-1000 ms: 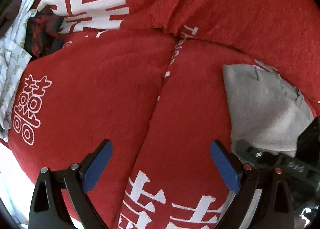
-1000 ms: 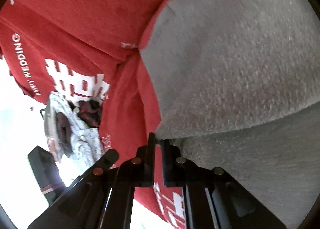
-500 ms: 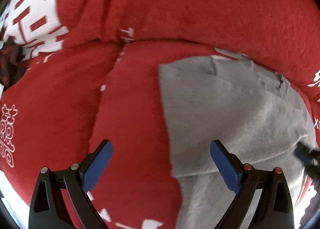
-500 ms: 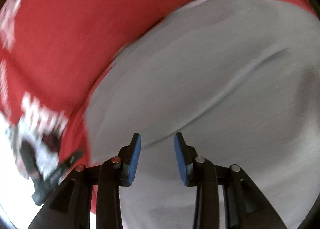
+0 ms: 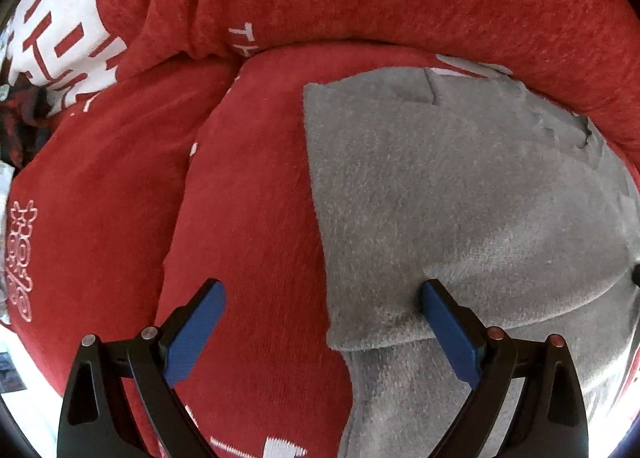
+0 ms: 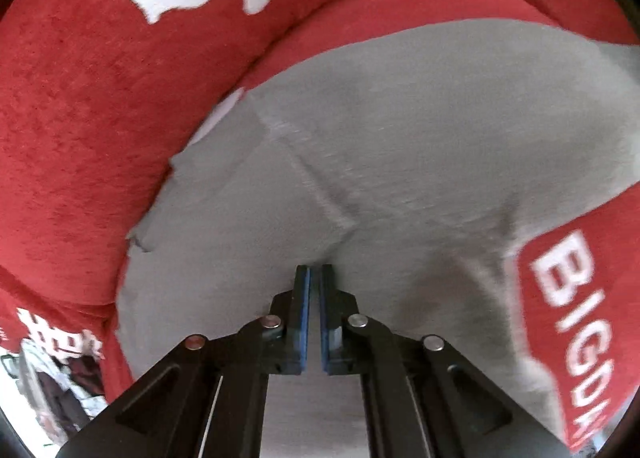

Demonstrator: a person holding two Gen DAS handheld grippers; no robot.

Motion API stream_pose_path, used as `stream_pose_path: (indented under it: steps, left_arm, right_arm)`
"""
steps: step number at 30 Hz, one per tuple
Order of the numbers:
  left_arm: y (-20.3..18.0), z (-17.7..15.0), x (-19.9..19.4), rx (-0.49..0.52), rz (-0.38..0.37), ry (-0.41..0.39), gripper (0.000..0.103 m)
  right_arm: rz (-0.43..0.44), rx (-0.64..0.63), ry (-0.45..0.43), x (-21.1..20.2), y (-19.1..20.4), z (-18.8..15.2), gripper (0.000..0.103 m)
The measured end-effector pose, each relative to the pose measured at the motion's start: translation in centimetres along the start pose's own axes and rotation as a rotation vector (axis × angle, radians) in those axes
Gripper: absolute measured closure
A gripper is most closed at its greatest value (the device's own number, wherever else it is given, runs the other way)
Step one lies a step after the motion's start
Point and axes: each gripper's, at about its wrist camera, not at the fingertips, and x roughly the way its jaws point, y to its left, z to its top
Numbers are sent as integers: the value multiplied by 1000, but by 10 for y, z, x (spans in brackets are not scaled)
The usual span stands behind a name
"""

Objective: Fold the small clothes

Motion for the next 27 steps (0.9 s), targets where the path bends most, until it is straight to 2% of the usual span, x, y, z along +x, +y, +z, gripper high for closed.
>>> stream_pose_path:
  steps: [4,6,7,13,18,22,23,27]
  left_arm:
    - [-14,-4,-19,39,25,-12,5]
    - [-26,-7,-28,62,26,-10,5]
    - [-33,-9,-32,72,22,-9,5]
    - [-86,-33,-51,137,-22,19,5]
    - [-133,-54,-61,191,-65,34,5]
    - [-171,-66,-69,231,-111,36,4]
    - [-183,-69,-71,247,-120,38,1]
    - [-220,-77,-74,308,-131,48,1]
  right_arm:
    - [19,-47,54,-18,-13,-6,90]
    - [38,-65,76,-28,-22,-15,68]
    - [56,-68,85,-33,-25,-20,65]
    - [83,-106,160,-47,-34,-55,64]
    - [116,-112,194,-56,-49,-74,54]
    - [141,-77,190,-59,-69,-74,54]
    - [145,-70,183,-62,-75,-72,54]
    - [172,-12,137,-71,-105,-58,53]
